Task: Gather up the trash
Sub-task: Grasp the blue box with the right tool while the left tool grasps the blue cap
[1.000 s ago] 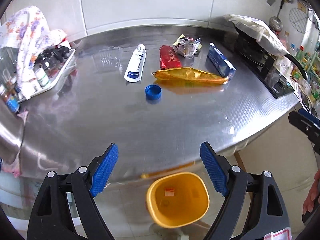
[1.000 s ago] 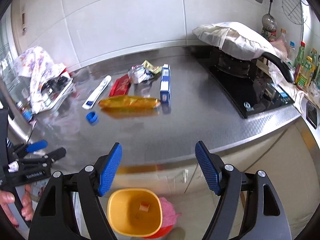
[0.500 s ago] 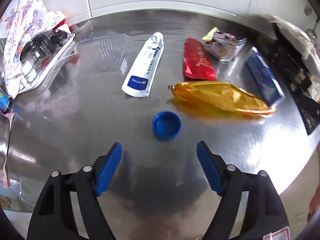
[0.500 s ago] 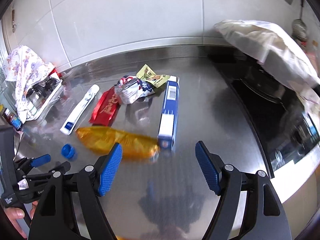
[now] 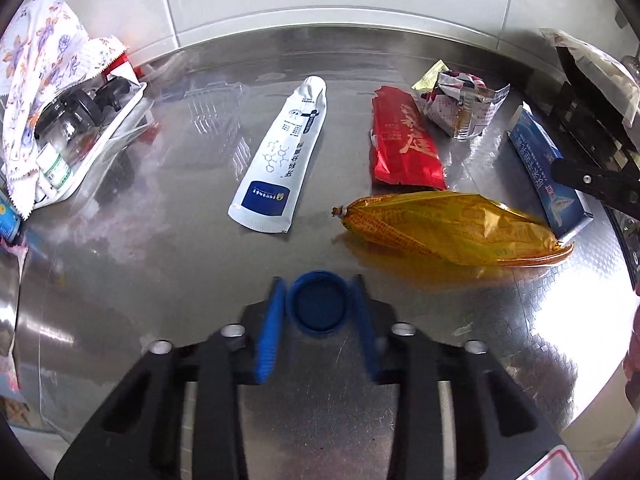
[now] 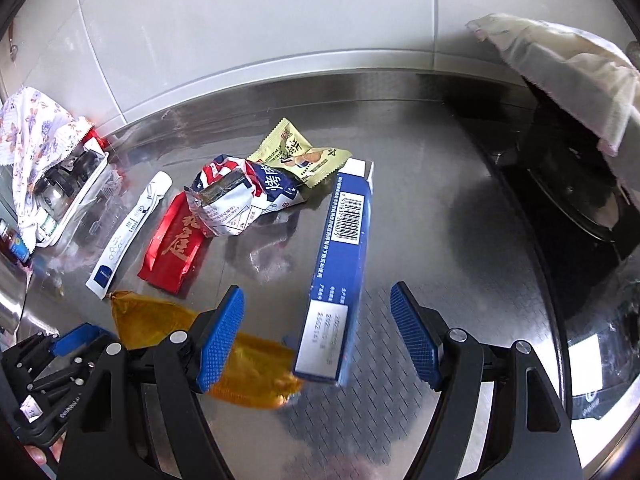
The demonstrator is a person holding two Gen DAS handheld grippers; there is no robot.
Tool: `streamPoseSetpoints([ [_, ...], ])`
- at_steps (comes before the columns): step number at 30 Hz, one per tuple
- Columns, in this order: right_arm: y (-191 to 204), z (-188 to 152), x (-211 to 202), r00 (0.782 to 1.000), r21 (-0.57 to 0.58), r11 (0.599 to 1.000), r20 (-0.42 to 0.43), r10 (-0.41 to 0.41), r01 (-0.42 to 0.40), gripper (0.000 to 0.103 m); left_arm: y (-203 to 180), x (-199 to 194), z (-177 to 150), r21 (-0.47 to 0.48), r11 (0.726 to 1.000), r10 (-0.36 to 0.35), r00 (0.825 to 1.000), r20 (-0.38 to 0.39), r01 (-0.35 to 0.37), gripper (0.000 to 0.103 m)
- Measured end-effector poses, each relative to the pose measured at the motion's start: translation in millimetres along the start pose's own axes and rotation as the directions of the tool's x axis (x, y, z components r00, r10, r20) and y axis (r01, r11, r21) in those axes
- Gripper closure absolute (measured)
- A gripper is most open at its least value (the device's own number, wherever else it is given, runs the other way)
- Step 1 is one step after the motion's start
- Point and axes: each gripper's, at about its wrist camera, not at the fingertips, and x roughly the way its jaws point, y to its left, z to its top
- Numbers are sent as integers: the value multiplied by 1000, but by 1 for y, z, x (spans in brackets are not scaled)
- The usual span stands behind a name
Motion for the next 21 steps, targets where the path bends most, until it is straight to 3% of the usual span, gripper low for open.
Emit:
streamPoseSetpoints([
  [1, -1, 0, 2, 1000, 0, 1000, -4, 5, -5, 30, 1, 0, 0, -1, 1000, -4, 1000, -1, 4, 71],
  [4, 1, 0, 10, 1000, -4, 1000, -20, 2, -2, 53, 1, 0, 0, 3, 1000, -6, 1000, 0, 6, 71],
  [5, 1, -1, 12, 1000, -1, 1000, -28, 1, -1, 68, 1, 0, 0, 1, 1000, -6, 1000, -1, 6, 71],
  [7, -1, -1, 15, 999, 9, 1000, -34, -2, 2, 75, 1, 0, 0, 1, 1000, -7, 1000, 0, 7, 71],
  [21, 0, -4, -16, 999, 25, 999, 27, -45, 45, 76, 4, -5, -2, 6, 999, -53, 999, -3, 53, 71],
])
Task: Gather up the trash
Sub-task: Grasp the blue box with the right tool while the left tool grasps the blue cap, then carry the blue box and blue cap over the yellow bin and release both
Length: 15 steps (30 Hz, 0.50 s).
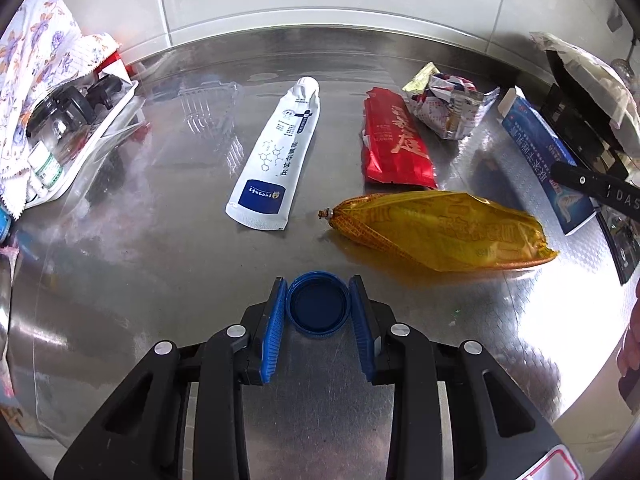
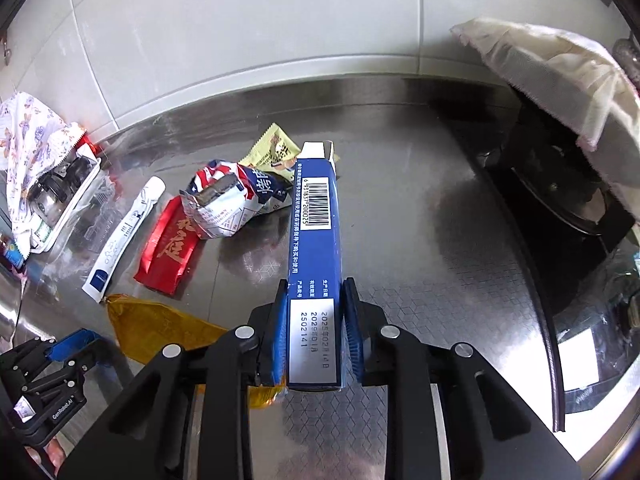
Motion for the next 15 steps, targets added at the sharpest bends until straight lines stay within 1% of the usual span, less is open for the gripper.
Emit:
streamPoseSetpoints([
  [5, 1, -8, -23, 999, 17, 1000, 27, -23, 23, 76, 2, -13, -4, 22, 1000, -21, 1000, 19, 21, 71],
  [9, 3, -23, -46, 998, 34, 998, 46, -48, 46, 76, 6, -30, -11, 50, 998, -43, 998, 38, 41, 71],
  [15, 7, -61, -83, 995, 89, 993, 60, -81, 76, 76, 12, -60, -28, 106, 992, -72, 995, 64, 65, 71],
])
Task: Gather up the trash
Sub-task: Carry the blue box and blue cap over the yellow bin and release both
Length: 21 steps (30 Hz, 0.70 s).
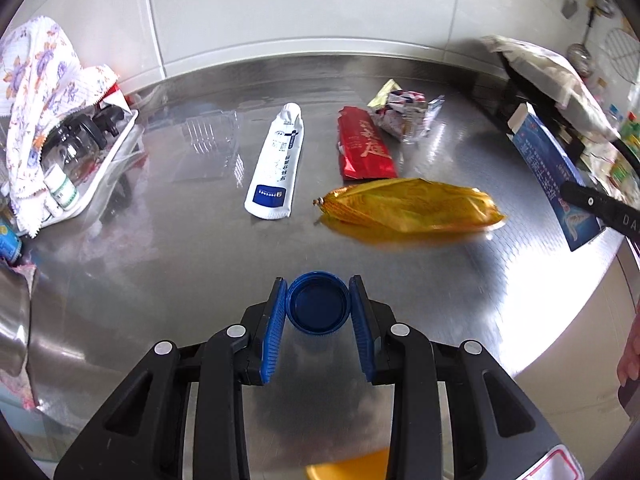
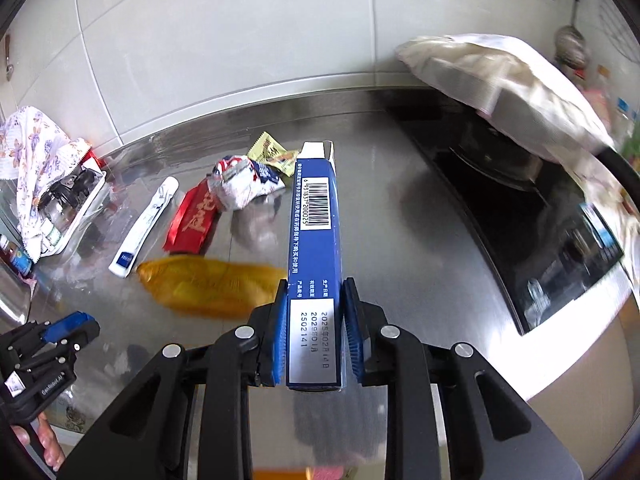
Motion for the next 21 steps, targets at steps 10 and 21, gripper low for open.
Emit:
streamPoseSetpoints([
  [10, 5, -75, -61, 999, 48, 998, 6, -32, 31, 76, -4, -53, -55, 96, 995, -37, 999, 16, 35, 71],
  [21, 7, -131, -96, 1000, 23, 1000, -23, 4, -3, 76, -15, -81, -109, 89, 995, -33, 999, -8, 34, 71],
])
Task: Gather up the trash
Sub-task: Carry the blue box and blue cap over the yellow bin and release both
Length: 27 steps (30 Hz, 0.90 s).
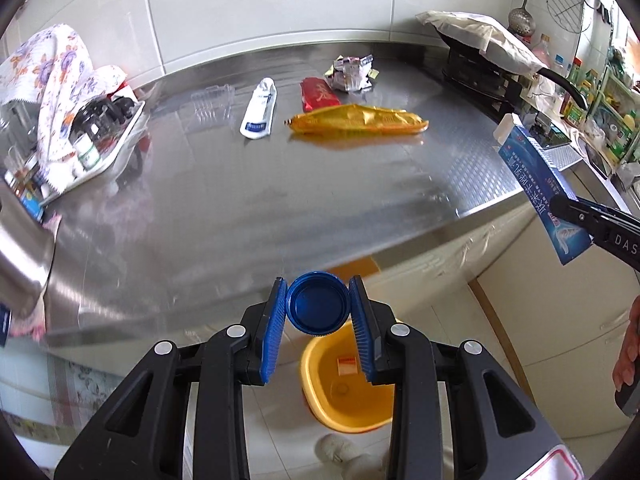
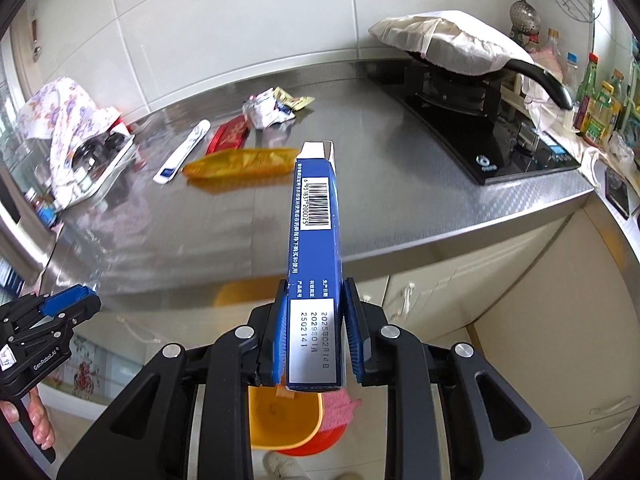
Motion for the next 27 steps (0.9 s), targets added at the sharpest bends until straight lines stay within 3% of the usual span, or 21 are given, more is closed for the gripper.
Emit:
streamPoseSetpoints([
  [9, -4, -32, -13, 995, -83, 993, -53, 79, -83, 76, -25, -18, -40, -62, 997, 40, 998, -46, -43, 71],
  [19, 3, -86, -21, 977, -167, 970, -152, 152, -177, 76, -57, -19, -96, -48, 998, 41, 988, -151, -49, 71],
  [24, 10, -114, -5, 952, -184, 953, -239, 194, -240, 76, -65, 5, -113, 0, 1000, -6, 976, -216, 6, 71],
  [27, 15, -129, 23, 916, -190, 938, -338, 215, -291, 76, -59, 35, -120, 11, 997, -66, 961, -269, 71, 71],
])
